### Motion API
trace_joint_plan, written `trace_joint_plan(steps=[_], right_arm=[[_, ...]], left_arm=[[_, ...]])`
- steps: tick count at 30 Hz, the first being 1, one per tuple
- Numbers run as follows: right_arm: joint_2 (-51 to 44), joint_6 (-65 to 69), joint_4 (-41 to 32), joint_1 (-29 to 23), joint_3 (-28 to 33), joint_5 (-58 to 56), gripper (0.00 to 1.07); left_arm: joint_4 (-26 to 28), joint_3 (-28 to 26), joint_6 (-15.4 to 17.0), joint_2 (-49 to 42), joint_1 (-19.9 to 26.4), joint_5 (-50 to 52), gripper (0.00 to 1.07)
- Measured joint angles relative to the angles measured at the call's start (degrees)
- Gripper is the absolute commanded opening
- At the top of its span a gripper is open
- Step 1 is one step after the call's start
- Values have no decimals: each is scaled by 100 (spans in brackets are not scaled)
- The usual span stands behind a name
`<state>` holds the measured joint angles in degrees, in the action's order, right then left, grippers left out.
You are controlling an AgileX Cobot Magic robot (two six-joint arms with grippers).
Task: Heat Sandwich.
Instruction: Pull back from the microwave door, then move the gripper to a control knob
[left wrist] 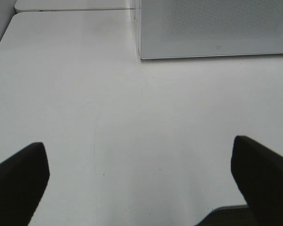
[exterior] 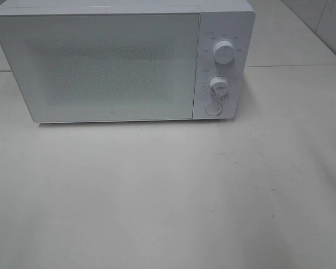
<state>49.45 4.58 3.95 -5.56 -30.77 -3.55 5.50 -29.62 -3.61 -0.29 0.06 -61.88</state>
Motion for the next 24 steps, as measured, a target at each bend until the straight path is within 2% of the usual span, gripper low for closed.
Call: trace_joint_plan(steps=[2, 4, 7, 12, 16, 19, 21, 22, 24], right_arm=[[97, 0, 6, 0, 46, 189, 75], [350, 0, 6, 0, 286, 1008, 75], [516, 0, -63, -29, 458, 1467, 75], [980, -223, -579, -350, 808, 2510, 75], [1404, -751, -1106, -739, 991, 3295, 75], [1862, -1295, -1833, -1215, 1037, 3965, 75], [1977, -1421, -1994, -1346, 1037, 4142, 75], [2189, -1719, -2401, -1581, 1037, 4492, 75], [2389, -1942, -2779, -1816, 1037, 4778, 75]], left_arm=[[0, 0, 0, 0, 0, 0, 98], [0, 0, 0, 0, 0, 0, 98], [0, 0, 0, 0, 0, 0, 98], [0, 0, 0, 0, 0, 0, 98], [0, 0, 0, 0, 0, 0, 98], [0, 0, 0, 0, 0, 0, 98], [0, 0, 0, 0, 0, 0, 98], [0, 0, 0, 0, 0, 0, 98], [0, 0, 0, 0, 0, 0, 98]])
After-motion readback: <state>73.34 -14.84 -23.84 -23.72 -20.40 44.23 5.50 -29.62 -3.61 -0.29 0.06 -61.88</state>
